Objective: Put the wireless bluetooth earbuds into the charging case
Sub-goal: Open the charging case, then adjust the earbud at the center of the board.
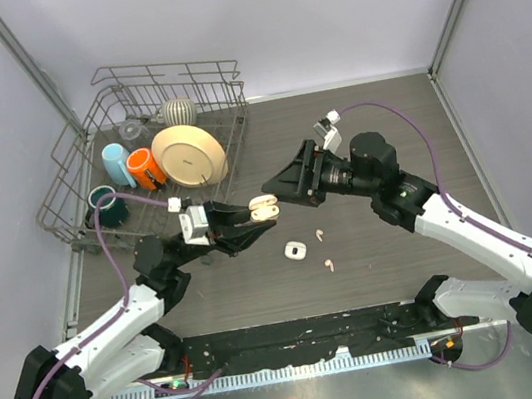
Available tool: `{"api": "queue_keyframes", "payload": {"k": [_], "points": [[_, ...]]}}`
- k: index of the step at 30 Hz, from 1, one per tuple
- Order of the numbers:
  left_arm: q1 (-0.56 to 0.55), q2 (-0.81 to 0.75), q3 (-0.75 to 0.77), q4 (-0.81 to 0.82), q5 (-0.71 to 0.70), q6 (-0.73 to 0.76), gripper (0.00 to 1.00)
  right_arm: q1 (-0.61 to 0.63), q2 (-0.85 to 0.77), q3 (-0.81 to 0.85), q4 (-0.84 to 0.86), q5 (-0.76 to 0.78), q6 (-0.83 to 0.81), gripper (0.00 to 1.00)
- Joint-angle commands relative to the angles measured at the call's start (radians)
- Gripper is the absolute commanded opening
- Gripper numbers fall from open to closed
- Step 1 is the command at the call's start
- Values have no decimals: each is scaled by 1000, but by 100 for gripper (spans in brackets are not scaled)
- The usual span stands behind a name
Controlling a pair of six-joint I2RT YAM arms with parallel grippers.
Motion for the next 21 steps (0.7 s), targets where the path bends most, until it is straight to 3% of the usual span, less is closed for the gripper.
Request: {"api": "queue_keyframes", "payload": {"k": [1, 3, 7, 8, 14, 21], "points": [[-4, -32, -12, 61, -31, 10, 0, -2, -57, 23, 59, 45, -24, 74], [-4, -39, -16, 51, -37, 10, 0, -15, -79, 43, -43, 89, -66, 75], [-4, -73, -27, 25, -43, 18, 0, -54, -117, 80, -362, 427, -128, 75], [-4, -90, -28, 20, -45, 19, 0, -71, -120, 78, -405, 454, -138, 75], [-4, -150, -33, -38, -60, 24, 0, -149, -118, -5, -553, 502, -197, 73], [-4, -179, -30, -67, -68, 21, 0, -149, -33, -91, -676, 481, -311, 60]]}}
